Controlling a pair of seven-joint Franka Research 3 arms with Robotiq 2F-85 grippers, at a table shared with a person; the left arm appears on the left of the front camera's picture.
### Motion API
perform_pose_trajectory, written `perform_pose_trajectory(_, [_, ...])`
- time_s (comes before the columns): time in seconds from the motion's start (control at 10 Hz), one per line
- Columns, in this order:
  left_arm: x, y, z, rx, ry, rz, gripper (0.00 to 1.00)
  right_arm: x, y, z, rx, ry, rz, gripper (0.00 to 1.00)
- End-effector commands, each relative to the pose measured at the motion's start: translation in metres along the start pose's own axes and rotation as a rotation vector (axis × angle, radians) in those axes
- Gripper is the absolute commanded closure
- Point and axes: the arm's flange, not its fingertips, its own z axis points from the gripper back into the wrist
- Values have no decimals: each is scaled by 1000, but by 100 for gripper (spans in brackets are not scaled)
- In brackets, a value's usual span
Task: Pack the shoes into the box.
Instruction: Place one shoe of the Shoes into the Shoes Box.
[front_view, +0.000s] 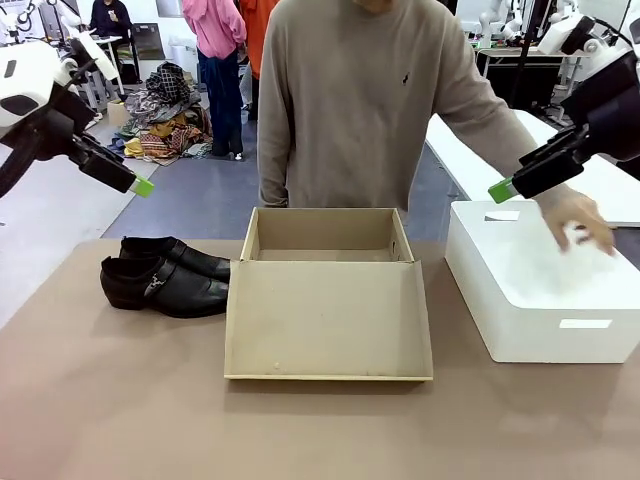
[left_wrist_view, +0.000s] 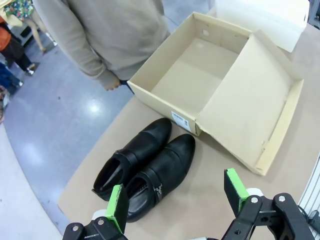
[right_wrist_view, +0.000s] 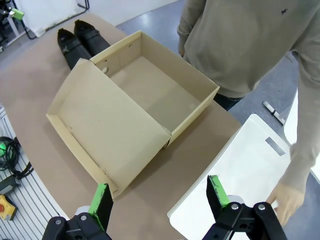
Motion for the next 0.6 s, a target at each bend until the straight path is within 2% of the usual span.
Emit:
perform_pose_trajectory(0.0, [0,0,1,-2,-5,-13,0,0,-1,0,1,-2,-1,0])
perform_pose_trajectory(0.5, [0,0,1,-2,-5,-13,0,0,-1,0,1,-2,-1,0])
